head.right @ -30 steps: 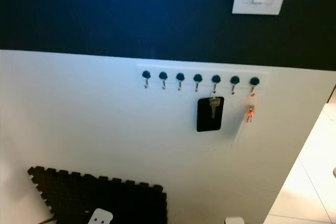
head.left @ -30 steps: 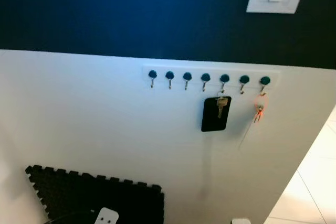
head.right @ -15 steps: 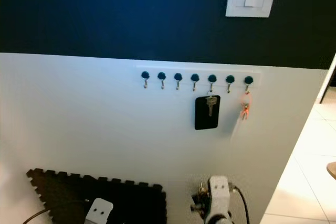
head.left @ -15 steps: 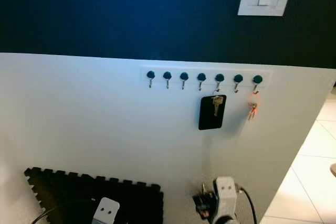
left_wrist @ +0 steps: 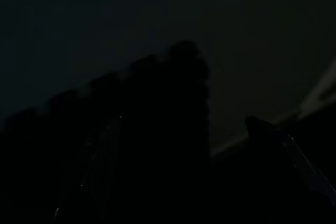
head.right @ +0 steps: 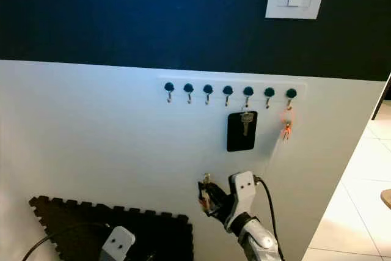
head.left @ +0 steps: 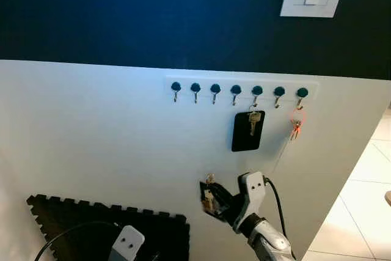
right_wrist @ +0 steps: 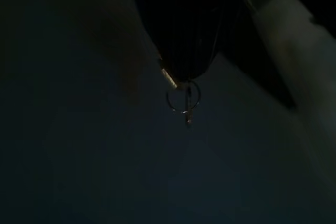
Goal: Hang keys on a hook
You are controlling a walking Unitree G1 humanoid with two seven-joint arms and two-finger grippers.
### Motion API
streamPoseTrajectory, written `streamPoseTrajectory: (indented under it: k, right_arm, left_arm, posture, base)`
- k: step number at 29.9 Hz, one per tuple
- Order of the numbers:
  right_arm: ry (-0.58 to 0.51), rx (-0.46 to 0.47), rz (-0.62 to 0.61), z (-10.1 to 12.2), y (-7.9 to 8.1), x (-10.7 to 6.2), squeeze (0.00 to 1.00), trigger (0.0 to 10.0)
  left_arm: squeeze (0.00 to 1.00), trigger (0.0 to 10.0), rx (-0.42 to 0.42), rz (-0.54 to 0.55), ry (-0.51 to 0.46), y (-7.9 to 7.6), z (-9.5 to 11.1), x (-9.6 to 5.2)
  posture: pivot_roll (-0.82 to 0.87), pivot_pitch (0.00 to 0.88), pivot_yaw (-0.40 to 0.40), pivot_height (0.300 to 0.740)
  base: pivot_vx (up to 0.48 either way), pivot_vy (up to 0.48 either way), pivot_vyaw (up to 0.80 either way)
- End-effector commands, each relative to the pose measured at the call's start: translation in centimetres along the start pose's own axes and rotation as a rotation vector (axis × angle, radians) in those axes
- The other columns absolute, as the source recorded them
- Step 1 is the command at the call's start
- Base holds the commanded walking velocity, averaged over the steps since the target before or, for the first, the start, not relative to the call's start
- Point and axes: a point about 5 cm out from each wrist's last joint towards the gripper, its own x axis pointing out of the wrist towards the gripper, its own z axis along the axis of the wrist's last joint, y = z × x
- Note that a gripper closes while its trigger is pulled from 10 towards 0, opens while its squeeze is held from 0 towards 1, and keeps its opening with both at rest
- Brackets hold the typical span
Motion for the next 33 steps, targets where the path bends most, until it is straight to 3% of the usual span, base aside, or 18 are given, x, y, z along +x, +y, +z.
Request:
streamPoseTrajectory:
  k: [1,5,7,11,19,21,28,33]
  right_arm:
    - [0.069,-0.109,-0.026,0.0,0.3,0.3,0.00,10.0]
    - [0.147,-0.173,-0.225,-0.2,0.5,0.5,0.00,10.0]
    - [0.150,-0.195,-0.253,-0.2,0.6,0.4,0.00,10.0]
    - [0.184,-0.461,-0.427,-0.4,0.4,0.0,0.00,10.0]
    - [0.144,-0.608,-0.652,0.4,0.2,-1.0,0.00,10.0]
    - [0.141,-0.690,-0.737,0.9,0.2,-1.2,0.00,10.0]
    - [0.056,-0.687,-0.706,1.9,1.3,-0.5,0.00,10.0]
    - [-0.003,-0.685,-0.583,2.3,3.0,0.2,0.00,10.0]
  left_arm:
    - [0.00,10.0,0.052,-0.045,-0.004,0.0,0.2,-0.2]
    - [0.00,10.0,0.093,-0.069,-0.034,0.2,1.1,0.2]
    - [0.00,10.0,0.097,-0.068,-0.041,0.3,1.4,0.3]
    - [0.00,10.0,0.109,-0.060,-0.067,0.7,2.2,0.7]
    - [0.00,10.0,0.129,-0.080,-0.075,0.7,2.6,0.9]
    - [0.00,10.0,0.136,-0.091,-0.071,0.7,2.6,0.9]
    - [0.00,10.0,0.141,-0.102,-0.068,0.6,2.6,0.9]
    - [0.00,10.0,0.139,-0.102,-0.068,0.7,2.7,0.8]
  posture:
    - [0.05,0.007,-0.013,0.740]
    - [0.05,0.013,-0.016,0.740]
    - [0.05,0.013,-0.016,0.740]
    - [0.06,0.016,-0.014,0.740]
    - [0.05,0.021,-0.006,0.740]
    - [0.05,0.021,-0.004,0.740]
    - [0.05,0.019,-0.004,0.740]
    - [0.06,0.026,-0.008,0.740]
  base:
    - [0.000,0.000,0.00]
    - [0.000,0.000,0.00]
    - [0.000,0.000,0.00]
    - [0.000,0.000,0.00]
    - [0.000,0.000,0.00]
    - [0.000,0.000,0.00]
    - [0.000,0.000,0.00]
    - [0.000,0.000,0.00]
